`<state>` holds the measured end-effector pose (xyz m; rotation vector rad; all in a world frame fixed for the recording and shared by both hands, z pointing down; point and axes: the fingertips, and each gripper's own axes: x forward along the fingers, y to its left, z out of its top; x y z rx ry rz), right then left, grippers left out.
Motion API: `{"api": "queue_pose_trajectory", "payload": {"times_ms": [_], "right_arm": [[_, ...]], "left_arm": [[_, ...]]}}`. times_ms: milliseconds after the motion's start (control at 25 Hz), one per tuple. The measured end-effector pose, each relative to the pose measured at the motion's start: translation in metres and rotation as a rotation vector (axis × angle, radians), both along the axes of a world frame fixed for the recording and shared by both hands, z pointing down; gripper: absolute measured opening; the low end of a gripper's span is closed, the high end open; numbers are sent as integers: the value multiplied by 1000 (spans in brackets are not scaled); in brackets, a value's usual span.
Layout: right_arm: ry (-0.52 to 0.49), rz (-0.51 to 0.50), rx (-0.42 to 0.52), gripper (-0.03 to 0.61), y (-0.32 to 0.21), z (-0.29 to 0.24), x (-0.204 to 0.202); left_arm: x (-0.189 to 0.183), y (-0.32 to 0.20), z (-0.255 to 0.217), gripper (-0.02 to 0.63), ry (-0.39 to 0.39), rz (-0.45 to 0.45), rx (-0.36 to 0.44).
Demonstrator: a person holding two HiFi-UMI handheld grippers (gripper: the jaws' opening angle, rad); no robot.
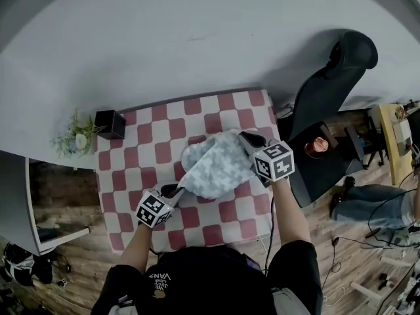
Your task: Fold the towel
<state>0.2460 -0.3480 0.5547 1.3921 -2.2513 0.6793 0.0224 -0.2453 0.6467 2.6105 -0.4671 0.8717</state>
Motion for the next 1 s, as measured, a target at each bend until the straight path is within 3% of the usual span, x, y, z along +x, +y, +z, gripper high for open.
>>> {"api": "queue_pose_trajectory", "payload": {"times_ms": [480,1000], "right_arm": [[-118,391,160,23,130,-51,-2],[-163,598,283,23,270,-83,-98]], "left_arm": [[-32,14,-89,32,138,39,213],[-116,56,-130,32,159,125,353]]}}
